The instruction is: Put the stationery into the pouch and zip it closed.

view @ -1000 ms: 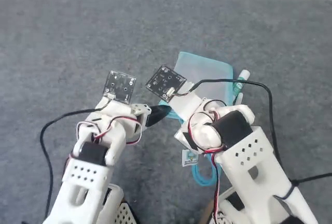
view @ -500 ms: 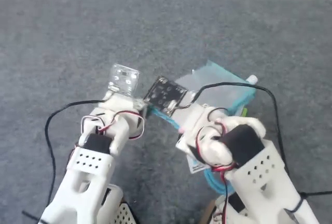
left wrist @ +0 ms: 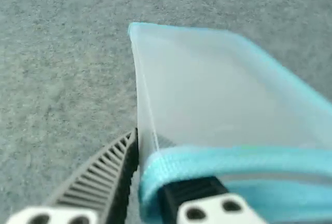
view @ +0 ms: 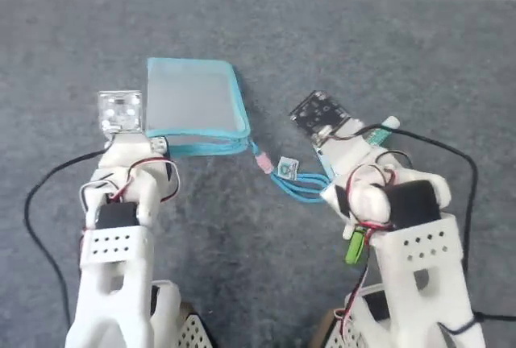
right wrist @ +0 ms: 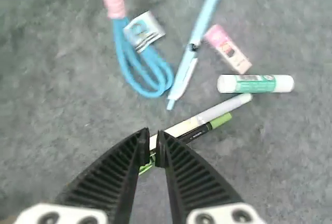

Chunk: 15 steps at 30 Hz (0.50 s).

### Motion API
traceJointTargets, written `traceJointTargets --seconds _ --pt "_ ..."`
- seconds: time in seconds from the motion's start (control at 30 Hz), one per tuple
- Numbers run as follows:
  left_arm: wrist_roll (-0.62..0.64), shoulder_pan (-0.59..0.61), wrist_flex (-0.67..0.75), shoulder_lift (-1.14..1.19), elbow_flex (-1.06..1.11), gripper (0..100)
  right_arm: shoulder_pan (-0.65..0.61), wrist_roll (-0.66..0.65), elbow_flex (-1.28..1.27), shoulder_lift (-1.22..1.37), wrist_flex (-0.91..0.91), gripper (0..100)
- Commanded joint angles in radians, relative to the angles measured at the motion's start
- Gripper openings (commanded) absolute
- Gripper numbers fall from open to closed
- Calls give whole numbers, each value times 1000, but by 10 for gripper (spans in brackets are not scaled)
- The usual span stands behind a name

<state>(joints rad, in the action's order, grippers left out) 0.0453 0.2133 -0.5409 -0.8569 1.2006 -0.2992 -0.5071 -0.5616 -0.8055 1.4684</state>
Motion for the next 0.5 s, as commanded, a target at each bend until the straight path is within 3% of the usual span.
traceJointTargets --seconds 0.0,0.13,0.27,0.37,0.47 --pt "-15 -41 -104 -9 -127 11 8 -9 -37 77 -125 6" --pt "-17 -74 -155 -9 -157 11 -1 48 -41 193 -205 6" --pt "-17 -74 -167 -3 -174 11 -168 106 -35 211 -248 13" --pt "-17 -74 -169 -3 -176 11 -275 230 -71 213 -351 110" --pt "-38 -72 -170 -3 -174 11 -326 235 -152 214 -483 247"
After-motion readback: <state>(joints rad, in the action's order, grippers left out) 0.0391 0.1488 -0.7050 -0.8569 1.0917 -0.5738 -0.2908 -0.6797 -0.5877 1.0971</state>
